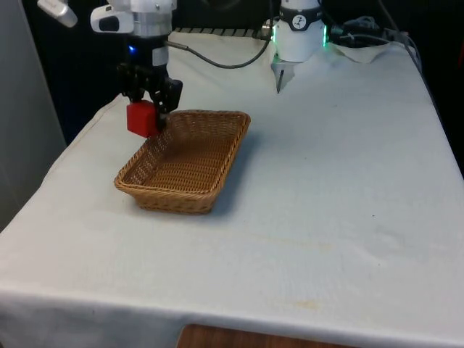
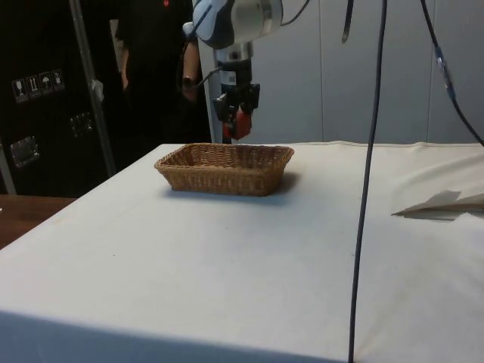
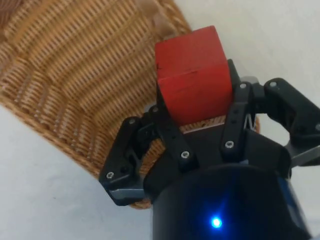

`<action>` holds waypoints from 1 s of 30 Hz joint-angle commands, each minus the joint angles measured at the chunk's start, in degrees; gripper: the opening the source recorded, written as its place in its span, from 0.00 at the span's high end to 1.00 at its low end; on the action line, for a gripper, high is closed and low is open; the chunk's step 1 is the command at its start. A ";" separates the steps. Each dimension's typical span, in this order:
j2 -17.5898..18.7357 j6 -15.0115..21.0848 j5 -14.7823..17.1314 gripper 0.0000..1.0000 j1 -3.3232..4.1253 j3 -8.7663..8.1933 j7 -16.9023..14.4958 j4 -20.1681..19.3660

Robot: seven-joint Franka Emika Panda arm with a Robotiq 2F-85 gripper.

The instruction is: Pick up the cube and place it into the basket.

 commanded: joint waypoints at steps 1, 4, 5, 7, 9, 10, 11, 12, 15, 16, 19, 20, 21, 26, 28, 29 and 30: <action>0.29 -0.63 0.29 0.98 0.00 0.46 0.52 0.57; 0.29 -0.57 0.11 0.98 0.11 1.15 1.32 0.80; 0.29 -0.46 -0.06 0.98 0.29 1.55 1.95 0.97; 0.23 -0.40 -0.17 0.98 0.34 1.72 2.18 1.03; 0.11 -0.34 -0.40 0.98 0.86 2.12 3.15 1.09; 0.06 0.00 0.00 0.98 0.34 2.52 2.58 1.03; 0.06 -0.34 -0.46 0.98 0.97 2.23 3.44 1.09; 0.06 -0.29 -0.46 0.98 1.20 2.35 3.78 1.09; -0.06 -0.06 -0.57 0.98 1.83 2.92 5.04 1.03; -0.06 0.00 -0.57 0.98 2.01 3.09 5.39 1.03; 0.11 0.17 -0.40 0.98 1.95 3.55 5.67 0.97; 0.34 0.34 -0.11 0.98 1.72 4.01 5.61 0.92; 0.80 0.52 0.29 0.98 1.32 4.64 5.56 0.80; 1.72 0.57 0.52 0.98 1.49 4.76 5.73 0.63; 2.69 1.09 2.06 0.98 0.74 5.79 4.87 0.92; 3.27 1.15 2.92 0.98 0.63 5.96 4.41 1.03; 3.50 1.15 3.38 0.98 0.63 6.02 4.18 1.09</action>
